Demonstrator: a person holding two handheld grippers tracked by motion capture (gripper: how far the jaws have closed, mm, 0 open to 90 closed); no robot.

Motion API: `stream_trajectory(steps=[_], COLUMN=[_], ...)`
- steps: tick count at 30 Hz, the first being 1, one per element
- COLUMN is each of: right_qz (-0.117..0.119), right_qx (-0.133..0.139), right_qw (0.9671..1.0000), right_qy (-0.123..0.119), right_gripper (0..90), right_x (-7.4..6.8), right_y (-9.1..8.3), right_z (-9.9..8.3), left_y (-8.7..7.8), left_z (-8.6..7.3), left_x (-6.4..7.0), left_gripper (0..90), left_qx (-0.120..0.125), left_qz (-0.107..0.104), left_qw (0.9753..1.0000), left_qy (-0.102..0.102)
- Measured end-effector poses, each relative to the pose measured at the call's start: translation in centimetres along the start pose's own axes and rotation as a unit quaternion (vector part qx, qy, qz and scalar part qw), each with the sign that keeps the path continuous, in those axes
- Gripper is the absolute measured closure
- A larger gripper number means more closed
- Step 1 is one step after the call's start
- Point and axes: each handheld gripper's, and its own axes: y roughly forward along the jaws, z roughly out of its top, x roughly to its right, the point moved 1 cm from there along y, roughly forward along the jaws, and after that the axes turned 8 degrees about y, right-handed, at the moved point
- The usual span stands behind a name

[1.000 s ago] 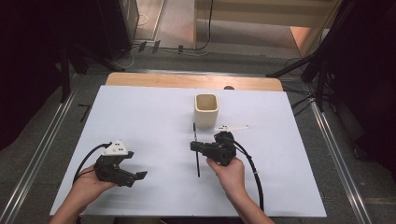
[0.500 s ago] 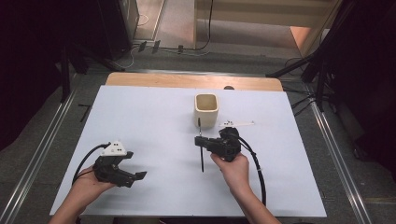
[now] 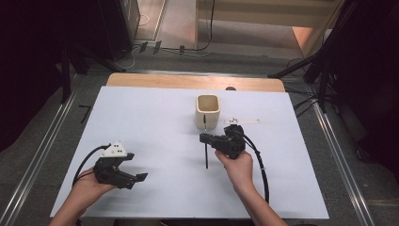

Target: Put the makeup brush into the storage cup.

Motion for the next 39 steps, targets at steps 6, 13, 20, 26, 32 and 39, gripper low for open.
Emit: stream_trajectory(steps=[6,13,20,26,32,39], right_qz=[-0.001,0.000,0.000,0.003,0.001,-0.004], right_qx=[0.011,0.016,0.022,0.030,0.035,0.044], right_qw=[0.9999,0.9999,0.9997,0.9995,0.9993,0.9990], right_qy=[-0.010,-0.006,-0.013,-0.014,-0.015,-0.012], right_gripper=[85.8,85.8,85.8,85.8,85.8,85.8], right_x=[-0.1,0.4,0.5,0.4,0.6,1.3], right_y=[-0.1,0.0,0.2,0.2,0.2,0.1], right_z=[1.2,2.3,3.6,4.5,5.5,6.4], left_y=[0.1,0.1,0.2,0.2,0.2,0.2], left_z=[0.1,0.0,0.0,0.0,0.0,0.0], left_x=[-0.1,-0.2,-0.2,-0.3,-0.3,-0.3], left_gripper=[9.4,9.4,9.4,9.4,9.4,9.4], left_qx=[0.000,-0.004,-0.005,-0.004,-0.003,-0.002], left_qz=[-0.001,-0.005,-0.004,-0.004,-0.004,-0.003], left_qw=[1.0000,1.0000,1.0000,1.0000,1.0000,1.0000], left_qy=[0.001,0.004,0.002,0.004,0.001,0.002])
